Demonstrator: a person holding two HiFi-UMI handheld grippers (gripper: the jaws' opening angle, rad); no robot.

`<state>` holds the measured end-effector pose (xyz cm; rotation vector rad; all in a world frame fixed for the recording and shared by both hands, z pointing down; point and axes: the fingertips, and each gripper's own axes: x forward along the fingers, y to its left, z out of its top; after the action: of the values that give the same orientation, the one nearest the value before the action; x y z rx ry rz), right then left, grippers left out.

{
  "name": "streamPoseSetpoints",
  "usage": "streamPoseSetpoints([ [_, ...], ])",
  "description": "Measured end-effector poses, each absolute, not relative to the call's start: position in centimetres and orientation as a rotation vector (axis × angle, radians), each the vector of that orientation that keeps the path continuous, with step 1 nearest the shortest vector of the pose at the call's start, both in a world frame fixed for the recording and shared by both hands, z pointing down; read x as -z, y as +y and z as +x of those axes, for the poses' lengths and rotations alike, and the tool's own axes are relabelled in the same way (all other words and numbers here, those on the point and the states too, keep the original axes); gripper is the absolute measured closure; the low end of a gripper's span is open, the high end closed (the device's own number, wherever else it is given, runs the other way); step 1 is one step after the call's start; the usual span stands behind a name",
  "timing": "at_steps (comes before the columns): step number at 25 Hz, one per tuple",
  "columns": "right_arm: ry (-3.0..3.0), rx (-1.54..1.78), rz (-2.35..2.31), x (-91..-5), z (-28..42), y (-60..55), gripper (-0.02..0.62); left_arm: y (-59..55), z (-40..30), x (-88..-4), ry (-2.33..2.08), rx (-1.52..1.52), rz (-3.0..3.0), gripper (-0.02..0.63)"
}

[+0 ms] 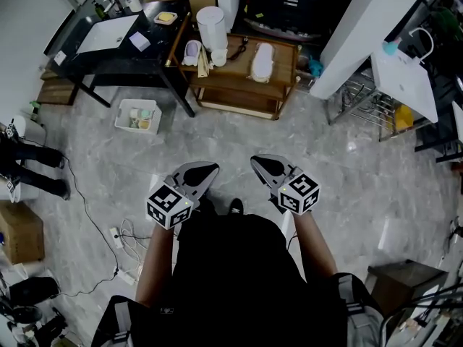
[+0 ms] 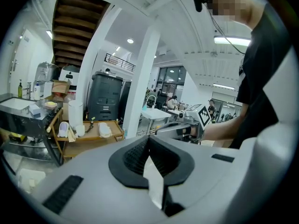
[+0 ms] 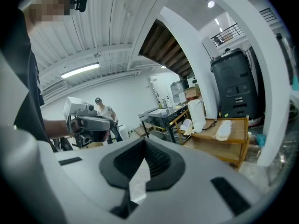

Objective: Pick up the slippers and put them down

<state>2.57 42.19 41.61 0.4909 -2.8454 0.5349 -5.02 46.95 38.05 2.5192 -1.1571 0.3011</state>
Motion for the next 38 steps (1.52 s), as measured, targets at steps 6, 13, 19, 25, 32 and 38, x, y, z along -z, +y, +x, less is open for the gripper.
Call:
streamPoseSetpoints([
  [6, -2.84, -0.53, 0.496, -41.5, 2.2, 41.8, 0.589, 46.3, -5.2, -37.8, -1.149, -0.284, 2.524, 0.595],
  [13, -2.832, -0.519, 0.506, -41.6, 2.4, 41.4, 0.589, 45.6, -4.8, -37.6, -1.124, -0.282, 2.547, 0.595],
  [19, -2.83, -0.497, 0.509, -41.3, 2.2, 40.9, 0.588, 45.0, -4.7, -37.4, -1.106, -0.28, 2.564, 0.595],
  [25, -2.823, -0.487, 0.513, -41.2, 1.7, 40.6, 0.589, 44.4, -4.8, -37.6, -1.087, -0.274, 2.571, 0.595],
  [32, -2.802, -0.484, 0.522, -41.4, 1.3, 39.8, 0.588, 43.0, -5.0, -37.8, -1.052, -0.262, 2.572, 0.595],
  [38, -2.79, -0.496, 0.545, -41.6, 1.2, 38.5, 0.588, 41.4, -5.0, -38.0, -1.019, -0.262, 2.58, 0.595],
])
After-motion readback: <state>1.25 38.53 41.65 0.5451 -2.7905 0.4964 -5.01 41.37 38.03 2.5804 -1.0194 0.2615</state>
